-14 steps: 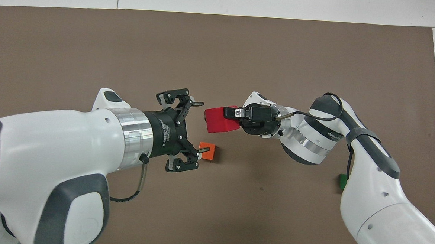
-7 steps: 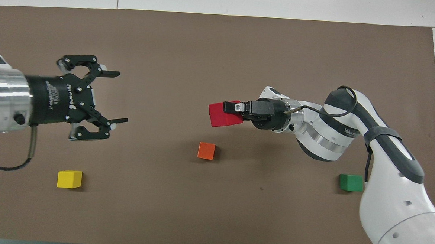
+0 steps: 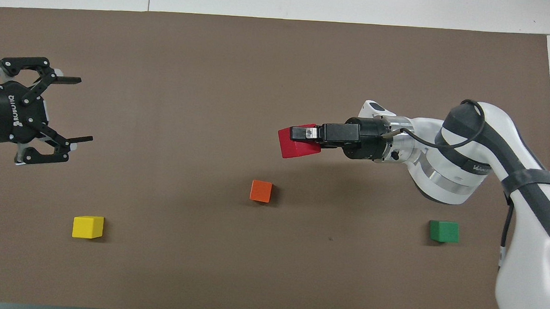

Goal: Transfer red block to right arm and stack on blue block
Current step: 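Open the left gripper and withdraw while the right gripper carries the cube, then lower the red cube onto the blue cube with the right gripper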

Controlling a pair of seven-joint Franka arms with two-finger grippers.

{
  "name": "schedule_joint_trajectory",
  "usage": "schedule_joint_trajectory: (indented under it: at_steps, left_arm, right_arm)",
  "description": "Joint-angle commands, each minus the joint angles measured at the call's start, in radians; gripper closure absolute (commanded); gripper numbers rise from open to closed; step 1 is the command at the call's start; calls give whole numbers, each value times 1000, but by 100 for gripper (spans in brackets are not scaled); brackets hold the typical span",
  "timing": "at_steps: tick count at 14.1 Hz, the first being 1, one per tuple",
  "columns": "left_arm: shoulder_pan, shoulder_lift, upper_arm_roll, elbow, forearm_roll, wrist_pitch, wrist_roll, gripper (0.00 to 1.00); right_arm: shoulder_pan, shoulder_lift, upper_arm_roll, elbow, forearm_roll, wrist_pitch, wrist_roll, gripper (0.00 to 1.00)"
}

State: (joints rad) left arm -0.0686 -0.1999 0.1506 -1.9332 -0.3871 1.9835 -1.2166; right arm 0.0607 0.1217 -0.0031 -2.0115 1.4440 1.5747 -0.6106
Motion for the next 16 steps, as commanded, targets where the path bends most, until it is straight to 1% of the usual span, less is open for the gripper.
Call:
schedule_joint_trajectory:
  at_steps: [1, 3, 5, 7, 9, 10, 12, 13, 14, 15, 16]
  left_arm:
    - [-2, 77, 41, 34, 92, -18, 165, 0]
    - [-2, 141, 30, 86, 183, -28, 294, 0]
    - [0, 207, 35, 173, 203, -78, 414, 0]
    - [22, 228, 30, 206, 272, -113, 547, 0]
    - [30, 229, 30, 229, 304, -158, 770, 0]
    - [42, 238, 30, 250, 326, -188, 890, 0]
    - [43, 318, 17, 357, 387, -282, 1014, 0]
    - [43, 359, -5, 411, 417, -316, 1046, 0]
    - [40, 387, -15, 442, 436, -328, 1058, 0]
    - [24, 392, -17, 439, 444, -325, 1072, 0]
    - [-12, 373, -14, 398, 439, -322, 1097, 0]
  right_arm:
    - [-45, -54, 5, 8, -230, 22, 72, 100]
    - [-84, -63, 5, 16, -419, 22, 72, 100]
    - [-108, -65, 5, 40, -575, 28, 83, 100]
    - [-104, -69, 5, 57, -727, 91, 145, 100]
    - [-101, -70, 9, 100, -905, 128, 244, 100]
    - [-92, -71, 8, 114, -974, 145, 303, 100]
    - [-90, -71, 12, 114, -1129, 233, 403, 100]
    - [-84, -70, 14, 109, -1201, 269, 429, 100]
    - [-67, -71, 12, 96, -1256, 309, 468, 100]
    - [-59, -79, 14, 58, -1315, 377, 501, 100]
    - [-55, -88, 14, 21, -1364, 455, 537, 100]
